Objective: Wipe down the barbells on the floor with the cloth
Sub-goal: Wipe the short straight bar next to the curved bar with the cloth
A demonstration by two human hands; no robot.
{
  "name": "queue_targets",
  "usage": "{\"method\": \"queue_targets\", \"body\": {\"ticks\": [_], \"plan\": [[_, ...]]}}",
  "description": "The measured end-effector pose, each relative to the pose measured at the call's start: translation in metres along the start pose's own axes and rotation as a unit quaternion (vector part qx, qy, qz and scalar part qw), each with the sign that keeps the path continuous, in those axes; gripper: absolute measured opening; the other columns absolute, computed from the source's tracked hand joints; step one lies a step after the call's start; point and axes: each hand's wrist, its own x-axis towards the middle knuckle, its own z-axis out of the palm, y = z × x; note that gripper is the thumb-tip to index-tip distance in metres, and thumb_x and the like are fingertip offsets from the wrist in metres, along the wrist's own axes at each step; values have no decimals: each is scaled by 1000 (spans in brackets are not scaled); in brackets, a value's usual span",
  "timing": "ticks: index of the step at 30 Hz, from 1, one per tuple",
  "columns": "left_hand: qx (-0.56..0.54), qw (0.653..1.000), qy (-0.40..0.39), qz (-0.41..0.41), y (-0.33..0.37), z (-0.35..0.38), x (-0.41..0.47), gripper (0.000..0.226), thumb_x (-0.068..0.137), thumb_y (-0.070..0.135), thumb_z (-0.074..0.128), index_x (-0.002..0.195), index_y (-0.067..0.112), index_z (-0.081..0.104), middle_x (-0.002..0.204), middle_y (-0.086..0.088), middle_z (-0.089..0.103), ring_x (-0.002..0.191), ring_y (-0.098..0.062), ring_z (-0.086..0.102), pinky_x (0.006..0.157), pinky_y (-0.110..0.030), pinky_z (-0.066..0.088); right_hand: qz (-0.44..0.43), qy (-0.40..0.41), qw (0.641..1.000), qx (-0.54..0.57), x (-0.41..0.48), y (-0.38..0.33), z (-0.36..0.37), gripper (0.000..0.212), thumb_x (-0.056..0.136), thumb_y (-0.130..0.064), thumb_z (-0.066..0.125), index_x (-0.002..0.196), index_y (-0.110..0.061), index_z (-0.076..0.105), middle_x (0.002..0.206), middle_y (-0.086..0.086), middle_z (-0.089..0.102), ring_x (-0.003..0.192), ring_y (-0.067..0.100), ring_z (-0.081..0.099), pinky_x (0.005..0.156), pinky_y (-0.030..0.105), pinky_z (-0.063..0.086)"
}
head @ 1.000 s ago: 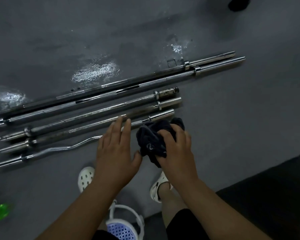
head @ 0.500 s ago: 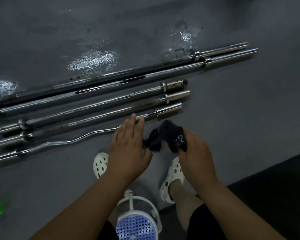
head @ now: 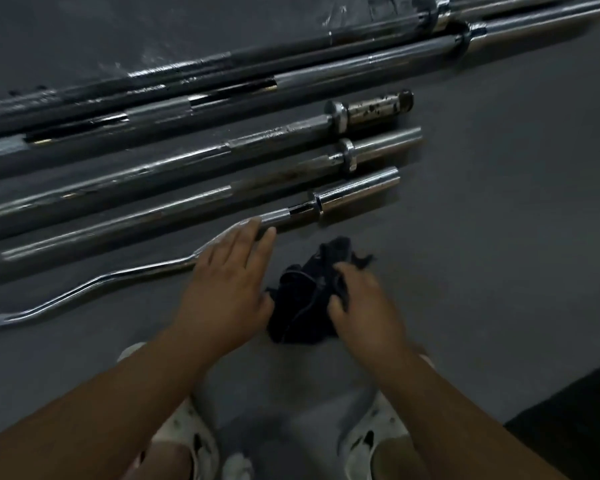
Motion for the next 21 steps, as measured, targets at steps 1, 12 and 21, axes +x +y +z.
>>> {"method": "queue_targets", "body": {"ticks": [1,12,21], "plan": [[21,999,4,26,-9,17,15,93,74,40,66,154,17,23,161,-10,19,143,-30,28,110,-47,31,-6,-11,999,-38,18,5,19,51,96,-35,57,144,-28,44,137,8,43,123,30,49,98,38,46],[162,966,2,201,-105,84,90,81,75,41,34,148,8,39,155,-15,35,125,-33,53,88,-41,53,-4,52,996,-69,91,10,119,65,89,-46,64,146,-37,34,153,8,23,134,31,31,105,43,42],[113,974,-22,195,-120,90,89,101,63,7,68,153,7,23,158,-13,28,118,-27,58,75,-26,55,-148,239,959,-34,127,-30,85,76,82,-41,68,149,-24,38,152,11,32,137,33,31,103,46,43]]}}
